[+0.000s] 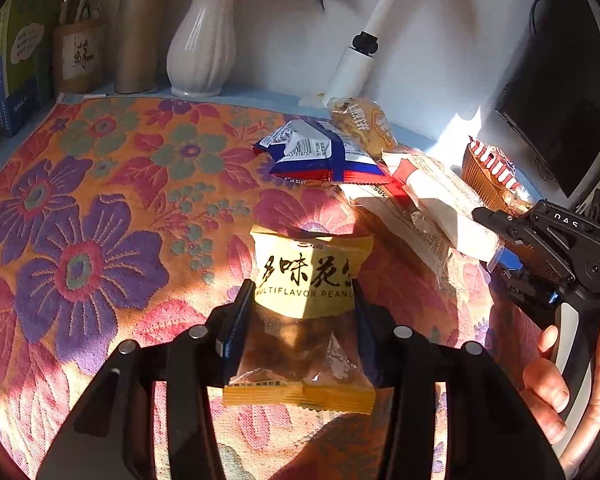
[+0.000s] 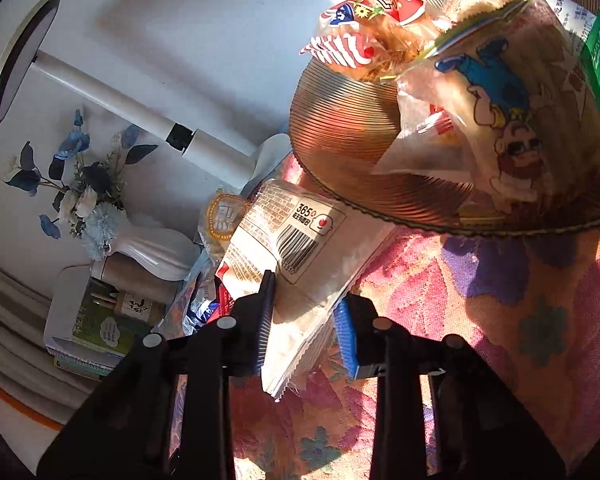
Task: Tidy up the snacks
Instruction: 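Grasp the large white bread pack with the right tool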
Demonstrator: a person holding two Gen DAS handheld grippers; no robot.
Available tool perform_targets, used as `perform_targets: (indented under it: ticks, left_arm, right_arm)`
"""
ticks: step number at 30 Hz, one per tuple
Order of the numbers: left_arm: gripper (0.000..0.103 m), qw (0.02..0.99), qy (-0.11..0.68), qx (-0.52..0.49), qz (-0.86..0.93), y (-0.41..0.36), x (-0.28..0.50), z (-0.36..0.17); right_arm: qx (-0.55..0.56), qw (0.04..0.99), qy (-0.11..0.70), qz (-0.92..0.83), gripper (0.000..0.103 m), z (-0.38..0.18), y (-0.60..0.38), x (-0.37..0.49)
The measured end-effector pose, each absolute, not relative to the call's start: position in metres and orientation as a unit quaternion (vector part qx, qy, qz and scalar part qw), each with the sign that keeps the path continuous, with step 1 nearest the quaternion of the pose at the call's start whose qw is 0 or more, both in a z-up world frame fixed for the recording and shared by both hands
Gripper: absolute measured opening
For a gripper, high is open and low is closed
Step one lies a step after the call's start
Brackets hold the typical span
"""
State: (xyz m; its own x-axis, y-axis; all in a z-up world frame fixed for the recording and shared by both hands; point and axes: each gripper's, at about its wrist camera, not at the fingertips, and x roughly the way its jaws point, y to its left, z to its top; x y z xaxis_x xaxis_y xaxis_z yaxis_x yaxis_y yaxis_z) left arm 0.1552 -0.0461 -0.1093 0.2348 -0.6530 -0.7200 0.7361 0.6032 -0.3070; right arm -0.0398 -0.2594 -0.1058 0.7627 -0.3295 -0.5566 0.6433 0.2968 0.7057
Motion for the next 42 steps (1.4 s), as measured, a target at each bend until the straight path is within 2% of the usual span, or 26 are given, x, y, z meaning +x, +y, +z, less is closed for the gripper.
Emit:
perform_targets:
  ticks: [8, 11, 12, 15, 16, 17, 19, 21, 23, 28, 32, 40, 41, 42]
  left_arm:
    - [0.045, 0.789, 0.421, 0.061, -0.443, -0.048, 0.151, -0.107]
    - [0.045, 0.788, 0.424, 0.062, -0.443, -0.048, 0.152, -0.108]
    - [0.045, 0.787, 0.424, 0.063, -0.443, -0.049, 0.152, -0.108]
    - [0.045, 0.786, 0.421, 0.072, -0.447, -0.050, 0.148, -0.108]
    - [0.045, 0.786, 0.420, 0.078, -0.447, -0.052, 0.147, -0.108]
    - [0.045, 0.785, 0.420, 0.083, -0.448, -0.053, 0.146, -0.108]
    - [0.045, 0.785, 0.419, 0.092, -0.447, -0.055, 0.145, -0.109]
    - [0.045, 0.786, 0.420, 0.097, -0.444, -0.056, 0.145, -0.110]
    - [0.045, 0.785, 0.421, 0.097, -0.443, -0.056, 0.146, -0.110]
    - [0.045, 0.785, 0.429, 0.096, -0.436, -0.055, 0.150, -0.113]
    - [0.045, 0.784, 0.433, 0.101, -0.434, -0.057, 0.150, -0.115]
    - [0.045, 0.781, 0.429, 0.107, -0.440, -0.059, 0.148, -0.115]
    - [0.045, 0.782, 0.427, 0.107, -0.441, -0.059, 0.147, -0.114]
    - [0.045, 0.783, 0.423, 0.108, -0.443, -0.059, 0.146, -0.113]
  right_arm:
    - [0.443, 0.812, 0.213, -0.315, 0.026, -0.090, -0.179, -0.110]
    - [0.413, 0.817, 0.279, -0.288, 0.038, -0.101, -0.156, -0.118]
    - [0.407, 0.818, 0.308, -0.265, 0.047, -0.106, -0.150, -0.115]
    - [0.386, 0.818, 0.379, -0.195, 0.052, -0.116, -0.138, -0.116]
    - [0.367, 0.819, 0.401, -0.180, 0.061, -0.116, -0.134, -0.117]
    - [0.349, 0.821, 0.417, -0.173, 0.064, -0.115, -0.131, -0.120]
    - [0.309, 0.831, 0.428, -0.175, 0.082, -0.105, -0.127, -0.128]
    - [0.260, 0.846, 0.429, -0.182, 0.088, -0.091, -0.126, -0.132]
    - [0.225, 0.862, 0.409, -0.199, 0.100, -0.078, -0.129, -0.131]
    - [0.234, 0.857, 0.412, -0.202, 0.100, -0.089, -0.148, -0.086]
    - [0.218, 0.830, 0.459, -0.229, 0.100, -0.115, -0.153, -0.050]
    - [0.167, 0.830, 0.469, -0.254, 0.100, -0.124, -0.146, -0.041]
    - [0.160, 0.830, 0.467, -0.259, 0.099, -0.125, -0.144, -0.042]
    - [0.152, 0.831, 0.465, -0.266, 0.091, -0.125, -0.142, -0.042]
